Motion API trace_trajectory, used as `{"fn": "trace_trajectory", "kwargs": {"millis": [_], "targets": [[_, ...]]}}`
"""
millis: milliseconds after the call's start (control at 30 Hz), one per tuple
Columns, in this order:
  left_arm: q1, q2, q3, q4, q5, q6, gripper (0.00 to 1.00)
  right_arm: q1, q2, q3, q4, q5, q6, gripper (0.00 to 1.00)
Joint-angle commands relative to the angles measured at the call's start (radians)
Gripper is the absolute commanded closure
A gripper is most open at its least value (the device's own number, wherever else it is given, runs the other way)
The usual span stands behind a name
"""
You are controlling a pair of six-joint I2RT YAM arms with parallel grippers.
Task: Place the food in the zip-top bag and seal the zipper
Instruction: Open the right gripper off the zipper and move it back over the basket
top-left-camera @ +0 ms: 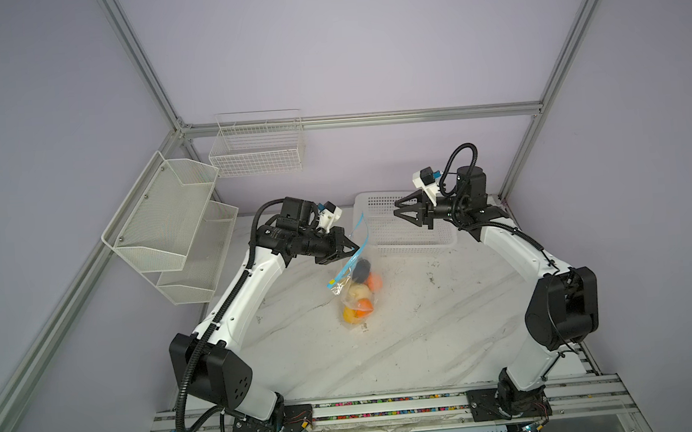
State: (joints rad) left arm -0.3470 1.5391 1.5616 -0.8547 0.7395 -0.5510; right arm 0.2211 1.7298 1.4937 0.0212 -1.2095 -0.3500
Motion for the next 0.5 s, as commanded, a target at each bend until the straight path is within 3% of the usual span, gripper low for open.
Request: {"fn": "trace_trajectory", "kwargs": {"millis": [0, 200, 467], "targets": [[0.009, 0.01, 0.068, -0.024, 0.02, 0.056, 1.0, -0.018, -0.006, 0.036, 0.008, -0.169, -0.227, 0.61], [0.008, 0.016, 0.086, -0.066, -0.007, 0.099, 1.0, -0.009, 0.097, 0.059, 0.108, -0.259, -0.24, 0.47], [0.008, 0.038, 0.16, -0.124, -0.027, 0.136, 1.0, 0.077, 0.155, 0.08, 0.133, -0.227, -0.264, 0.22]]}}
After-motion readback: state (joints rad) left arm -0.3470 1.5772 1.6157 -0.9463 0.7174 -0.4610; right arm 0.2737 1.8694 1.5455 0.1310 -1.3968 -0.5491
